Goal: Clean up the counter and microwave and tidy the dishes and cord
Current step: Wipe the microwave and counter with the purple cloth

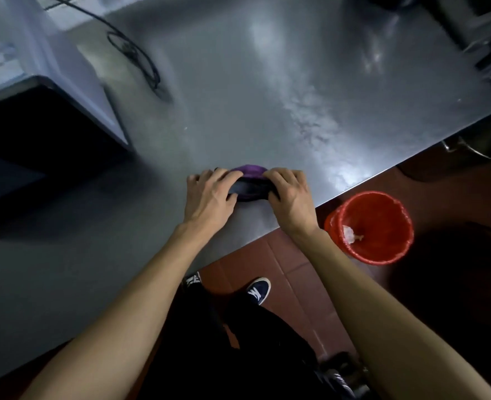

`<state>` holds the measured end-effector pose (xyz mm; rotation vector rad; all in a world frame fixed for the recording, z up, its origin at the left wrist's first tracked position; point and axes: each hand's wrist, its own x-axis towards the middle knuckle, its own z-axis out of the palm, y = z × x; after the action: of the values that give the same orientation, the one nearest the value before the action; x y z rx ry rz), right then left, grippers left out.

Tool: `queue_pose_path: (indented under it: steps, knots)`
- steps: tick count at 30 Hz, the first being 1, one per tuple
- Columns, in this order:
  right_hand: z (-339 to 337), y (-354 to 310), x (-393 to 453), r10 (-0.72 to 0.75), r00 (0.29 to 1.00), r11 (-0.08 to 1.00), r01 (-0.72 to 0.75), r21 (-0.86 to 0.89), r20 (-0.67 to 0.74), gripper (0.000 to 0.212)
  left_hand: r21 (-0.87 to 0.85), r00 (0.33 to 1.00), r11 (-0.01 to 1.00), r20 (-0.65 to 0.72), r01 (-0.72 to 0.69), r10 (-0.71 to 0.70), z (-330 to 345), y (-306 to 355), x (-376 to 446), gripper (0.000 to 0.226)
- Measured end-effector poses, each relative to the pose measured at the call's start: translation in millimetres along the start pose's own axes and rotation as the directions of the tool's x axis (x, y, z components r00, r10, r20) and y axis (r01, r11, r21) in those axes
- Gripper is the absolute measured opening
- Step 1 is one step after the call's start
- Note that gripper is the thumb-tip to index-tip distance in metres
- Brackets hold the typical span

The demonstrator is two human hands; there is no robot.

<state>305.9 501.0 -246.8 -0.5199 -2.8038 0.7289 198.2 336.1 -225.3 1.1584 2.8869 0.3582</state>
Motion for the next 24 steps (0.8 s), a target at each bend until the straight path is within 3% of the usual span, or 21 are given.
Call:
queue_pose_path:
  steps: [8,24]
  knots:
    - [-53,61,23,0.075,0.993,0.997,-0.078,-0.023,-0.087,0.04,-0.094,0.993,0.991,-0.083,-0.095,0.088,11,60,65,0.049]
    - [-117,179,92,0.146,0.986,0.971,-0.158,-0.177,-0.074,0.034,-0.218,0.982,0.958,-0.032,-0.187,0.185,52,145,194,0.047]
